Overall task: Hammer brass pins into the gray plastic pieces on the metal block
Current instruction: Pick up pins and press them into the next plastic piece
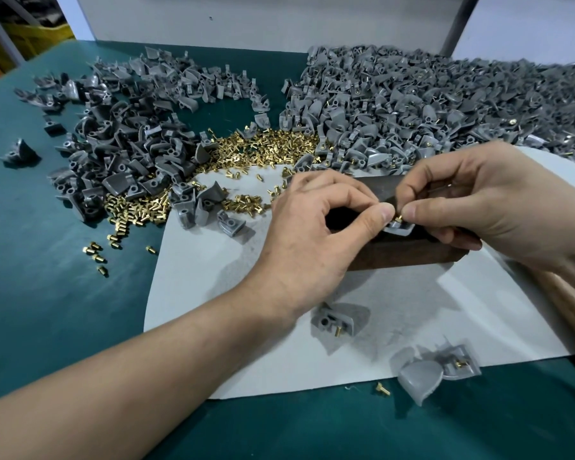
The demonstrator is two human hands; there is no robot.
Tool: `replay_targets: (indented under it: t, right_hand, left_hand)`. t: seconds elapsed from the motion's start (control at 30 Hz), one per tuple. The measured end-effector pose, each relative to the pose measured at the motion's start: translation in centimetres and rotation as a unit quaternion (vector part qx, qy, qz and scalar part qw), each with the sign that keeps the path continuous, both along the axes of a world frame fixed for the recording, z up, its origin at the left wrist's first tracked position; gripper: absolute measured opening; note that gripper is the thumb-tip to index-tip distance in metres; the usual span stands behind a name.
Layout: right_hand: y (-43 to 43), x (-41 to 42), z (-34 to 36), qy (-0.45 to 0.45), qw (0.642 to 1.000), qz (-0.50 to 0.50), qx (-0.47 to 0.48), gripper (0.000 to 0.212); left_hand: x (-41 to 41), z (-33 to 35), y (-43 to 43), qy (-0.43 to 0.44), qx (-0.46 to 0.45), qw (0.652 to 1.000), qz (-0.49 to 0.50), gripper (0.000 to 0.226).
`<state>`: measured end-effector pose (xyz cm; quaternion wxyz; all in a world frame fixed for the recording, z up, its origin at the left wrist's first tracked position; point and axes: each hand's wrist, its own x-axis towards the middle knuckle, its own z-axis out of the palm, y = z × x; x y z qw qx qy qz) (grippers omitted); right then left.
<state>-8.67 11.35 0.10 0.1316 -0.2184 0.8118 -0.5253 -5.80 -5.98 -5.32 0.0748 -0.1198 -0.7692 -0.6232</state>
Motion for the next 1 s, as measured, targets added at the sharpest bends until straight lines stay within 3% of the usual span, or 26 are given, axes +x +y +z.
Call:
replay_targets:
  t: [0.77, 1.0]
  right_hand:
    - [-0.16, 0.11, -0.02, 0.002, 1.000, -0.010, 0.001, 0.033]
    - [-0.40, 0.44, 0.22, -0.005, 1.000, -0.017, 0.017, 0.021]
  left_hand:
    - [0.05, 0.27, -0.02, -0.009, 0.026, 1.000, 0.000, 0.010]
    - [0.06, 0.23, -0.09, -0.013, 0.023, 1.000, -0.001, 0.010]
